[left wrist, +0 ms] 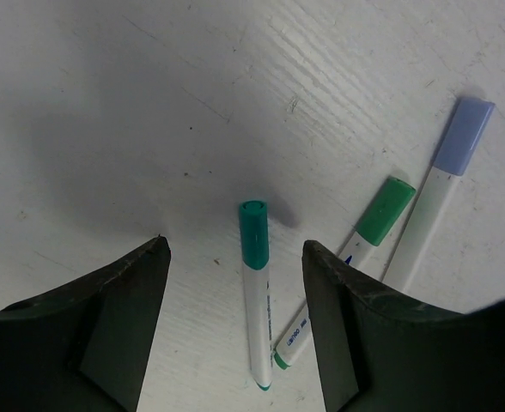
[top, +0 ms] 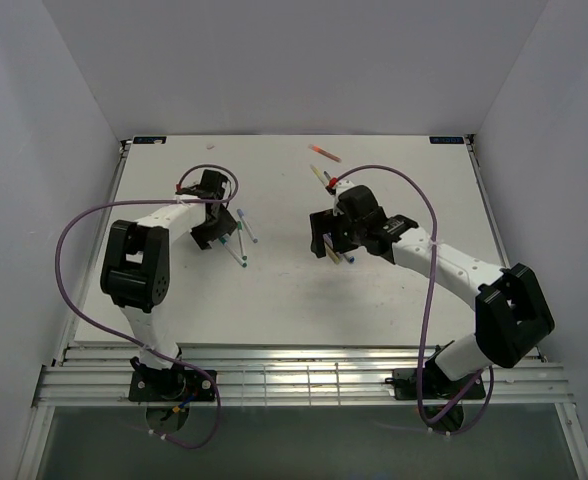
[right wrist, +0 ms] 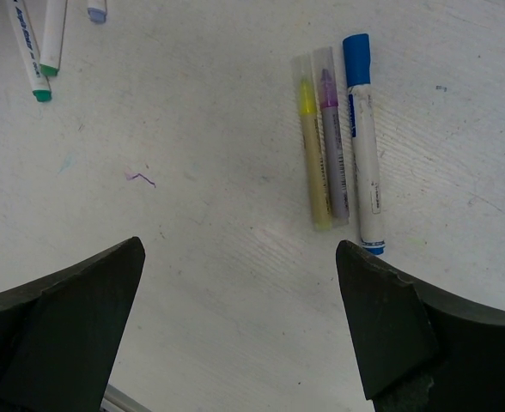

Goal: Open the pen caps

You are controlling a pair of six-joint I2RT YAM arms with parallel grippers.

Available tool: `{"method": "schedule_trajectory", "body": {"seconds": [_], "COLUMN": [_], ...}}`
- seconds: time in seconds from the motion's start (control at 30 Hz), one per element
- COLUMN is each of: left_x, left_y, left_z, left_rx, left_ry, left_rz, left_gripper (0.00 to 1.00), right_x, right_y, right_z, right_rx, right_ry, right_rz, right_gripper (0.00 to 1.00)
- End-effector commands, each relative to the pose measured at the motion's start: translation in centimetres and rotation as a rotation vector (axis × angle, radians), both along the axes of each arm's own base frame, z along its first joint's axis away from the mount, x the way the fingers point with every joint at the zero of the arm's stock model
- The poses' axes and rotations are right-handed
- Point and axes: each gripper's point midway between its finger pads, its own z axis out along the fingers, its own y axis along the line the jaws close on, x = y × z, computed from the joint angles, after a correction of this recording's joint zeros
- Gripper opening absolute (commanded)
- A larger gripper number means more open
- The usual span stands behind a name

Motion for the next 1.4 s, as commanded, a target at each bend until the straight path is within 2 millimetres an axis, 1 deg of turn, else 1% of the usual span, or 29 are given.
{"method": "schedule_trajectory", "body": {"seconds": [0.0, 0.1, 0.17, 0.2, 0.33, 0.37, 0.43, 0.47, 0.67, 0.7, 0.8, 0.87, 0.9, 0.93, 0.97, 1.0, 1.03, 1.07, 1.1, 1.13, 1.17, 1.2, 1.23, 1.27, 1.3, 1.33, 1.37], "left_x": [0.8, 0.6, 0.5, 0.5, 0.3, 0.2, -0.1, -0.2, -1.2, -1.4, -2.2, -3.0, -3.3, -3.3, -3.9, -3.8, -4.0, -4.3, -4.4, -4.7, -4.9, -5.0, -5.2, -5.2, -5.9, -6.1, -6.3], "left_y": [0.2, 0.3, 0.5, 0.5, 0.6, 0.7, 0.8, 0.9, 1.4, 1.5, 2.0, 2.3, 2.3, 2.1, 2.1, 1.8, 1.0, 0.4, 0.0, -1.1, -1.6, -2.3, -3.0, -4.4, -5.1, -5.7, -6.5], "left_z": [0.7, 0.1, -0.3, -0.3, -0.9, -1.1, -1.5, -1.6, -2.6, -2.6, -2.1, -1.1, -0.6, 0.9, 1.1, 1.8, 2.4, 3.8, 4.6, 5.3, 6.7, 7.5, 8.2, 10.2, 10.2, 10.7, 11.5], "left_rx": [0.04, 0.055, 0.069, 0.071, 0.088, 0.096, 0.105, 0.114, 0.136, 0.139, 0.155, 0.155, 0.154, 0.134, 0.128, 0.11, 0.071, 0.043, 0.014, -0.042, -0.078, -0.114, -0.151, -0.226, -0.271, -0.305, -0.35], "left_ry": [-0.014, -0.002, 0.007, 0.007, 0.023, 0.029, 0.039, 0.043, 0.075, 0.076, 0.071, 0.054, 0.045, 0.005, 0.004, -0.026, -0.045, -0.094, -0.124, -0.144, -0.207, -0.24, -0.269, -0.342, -0.349, -0.369, -0.397], "left_rz": [0.024, 0.029, 0.031, 0.032, 0.03, 0.028, 0.028, 0.029, 0.024, 0.023, 0.018, 0.01, 0.005, 0.002, -0.021, -0.039, -0.068, -0.11, -0.131, -0.165, -0.198, -0.226, -0.254, -0.299, -0.324, -0.338, -0.358], "left_gripper": [0.73, 0.73, 0.69, 0.64, 0.54, 0.49, 0.44, 0.39, 0.25, 0.18, 0.07, 0.01, 0.0, 0.0, 0.0, 0.0, 0.0, 0.0, 0.0, 0.0, 0.0, 0.0, 0.0, 0.0, 0.0, 0.0, 0.0], "right_x": [0.6, 0.6, 0.6, 0.6, 0.4, 0.4, 0.4, 0.3, 0.1, 0.0, -0.3, -0.8, -0.9, -1.4, -2.1, -2.5, -2.6, -3.4, -3.7, -4.2, -4.6, -4.9, -6.0, -6.1, -6.4, -7.4, -7.5], "right_y": [-0.6, -1.1, -1.3, -1.3, -1.4, -1.4, -1.6, -1.6, -1.9, -1.9, -1.6, -0.9, -0.6, 0.2, 1.2, 1.7, 2.6, 3.7, 4.3, 5.5, 6.3, 7.0, 8.3, 9.5, 10.5, 11.8, 12.9], "right_z": [1.4, 1.2, 1.0, 1.0, 0.8, 0.8, 0.8, 0.7, 0.7, 0.7, 0.8, 1.1, 1.3, 1.6, 1.8, 1.9, 2.3, 2.6, 2.5, 2.9, 3.0, 2.7, 2.9, 3.6, 3.2, 3.8, 4.4], "right_rx": [0.019, 0.019, 0.021, 0.023, 0.025, 0.024, 0.021, 0.019, 0.022, 0.022, 0.036, 0.046, 0.049, 0.074, 0.096, 0.112, 0.145, 0.191, 0.214, 0.258, 0.289, 0.302, 0.329, 0.37, 0.384, 0.412, 0.443], "right_ry": [-0.061, -0.061, -0.058, -0.056, -0.051, -0.051, -0.054, -0.053, -0.047, -0.043, -0.036, -0.038, -0.043, -0.035, -0.024, -0.018, -0.023, -0.001, 0.012, 0.015, 0.033, 0.046, 0.059, 0.049, 0.064, 0.072, 0.055], "right_rz": [-0.006, -0.014, -0.015, -0.014, -0.013, -0.017, -0.021, -0.022, -0.033, -0.034, -0.02, 0.005, 0.014, 0.049, 0.083, 0.1, 0.12, 0.159, 0.175, 0.213, 0.222, 0.24, 0.29, 0.311, 0.33, 0.378, 0.399], "right_gripper": [0.98, 0.98, 0.98, 0.98, 0.98, 0.98, 0.98, 0.98, 0.98, 0.98, 0.98, 0.98, 0.97, 0.96, 0.96, 0.95, 0.95, 0.95, 0.95, 0.95, 0.96, 0.96, 0.96, 0.96, 0.96, 0.97, 0.97]}}
